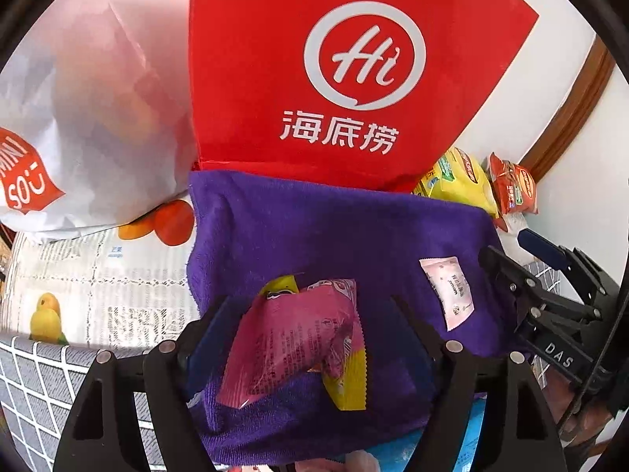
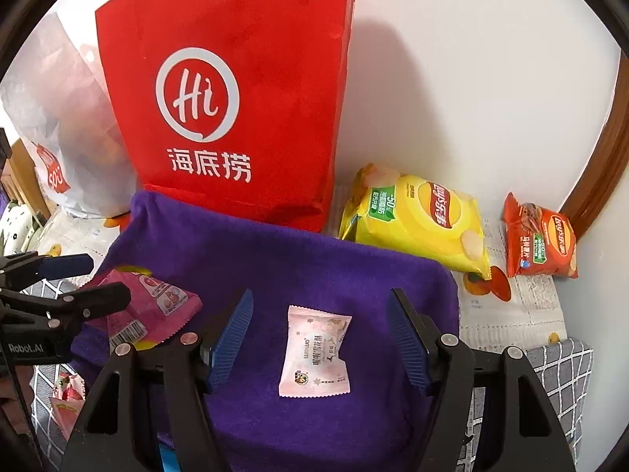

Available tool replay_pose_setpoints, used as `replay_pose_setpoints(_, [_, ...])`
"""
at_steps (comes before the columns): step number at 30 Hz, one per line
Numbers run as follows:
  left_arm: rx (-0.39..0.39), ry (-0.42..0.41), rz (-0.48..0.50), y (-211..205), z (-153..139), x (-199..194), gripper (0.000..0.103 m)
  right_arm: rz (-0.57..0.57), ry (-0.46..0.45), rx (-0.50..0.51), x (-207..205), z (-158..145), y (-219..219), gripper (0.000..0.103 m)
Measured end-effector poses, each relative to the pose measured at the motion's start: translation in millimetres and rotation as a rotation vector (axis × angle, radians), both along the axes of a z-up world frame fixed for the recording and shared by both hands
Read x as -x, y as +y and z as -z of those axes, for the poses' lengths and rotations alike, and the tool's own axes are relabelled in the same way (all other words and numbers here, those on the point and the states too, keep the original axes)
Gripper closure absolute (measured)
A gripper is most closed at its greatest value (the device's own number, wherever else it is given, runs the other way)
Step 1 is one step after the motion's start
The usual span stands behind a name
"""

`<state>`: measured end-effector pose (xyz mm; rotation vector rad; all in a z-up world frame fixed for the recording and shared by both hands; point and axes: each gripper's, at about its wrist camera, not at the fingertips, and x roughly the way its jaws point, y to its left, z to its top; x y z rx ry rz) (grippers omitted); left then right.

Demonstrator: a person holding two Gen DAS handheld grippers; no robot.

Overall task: Organize snacks
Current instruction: 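Open the right tool over the towel while the left tool releases its magenta packet, then withdraw both open tools back toward the remaining snacks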

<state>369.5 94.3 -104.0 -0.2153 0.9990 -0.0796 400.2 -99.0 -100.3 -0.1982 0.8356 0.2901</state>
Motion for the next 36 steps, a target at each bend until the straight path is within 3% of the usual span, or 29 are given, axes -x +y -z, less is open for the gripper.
replay_pose_setpoints(3, [-0.008, -0.004, 0.003, 0, -6, 2, 0.025, -0.001, -0.027, 0.022, 6, -4, 3, 0.033])
replay_pose_setpoints(6, [-0.020, -0.011, 0.004, -1, -13, 5, 0.025, -0.017, -0.014, 0.056, 8, -6, 9, 0.023])
replay_pose_setpoints(11, [-0.016, -0.015, 0.003, -4, -22, 10, 0.025, -0.003, -0.030, 0.104, 16, -12, 19, 0.023])
replay_pose_setpoints(18, [0.009, -0.127, 0.054, -7, -47, 27, 0.025, -0.012, -0.091, 0.052, 46, -22, 12, 0.023])
replay_pose_setpoints(26, [0.047, -0.209, 0.091, -15, -70, 43, 0.025, 0.010, -0.070, -0.055, 89, -23, -33, 0.023])
replay_pose_setpoints(36, [0.120, -0.160, 0.130, -29, -78, 53, 0.025, 0.128, -0.026, -0.091, 153, -13, -110, 0.023])
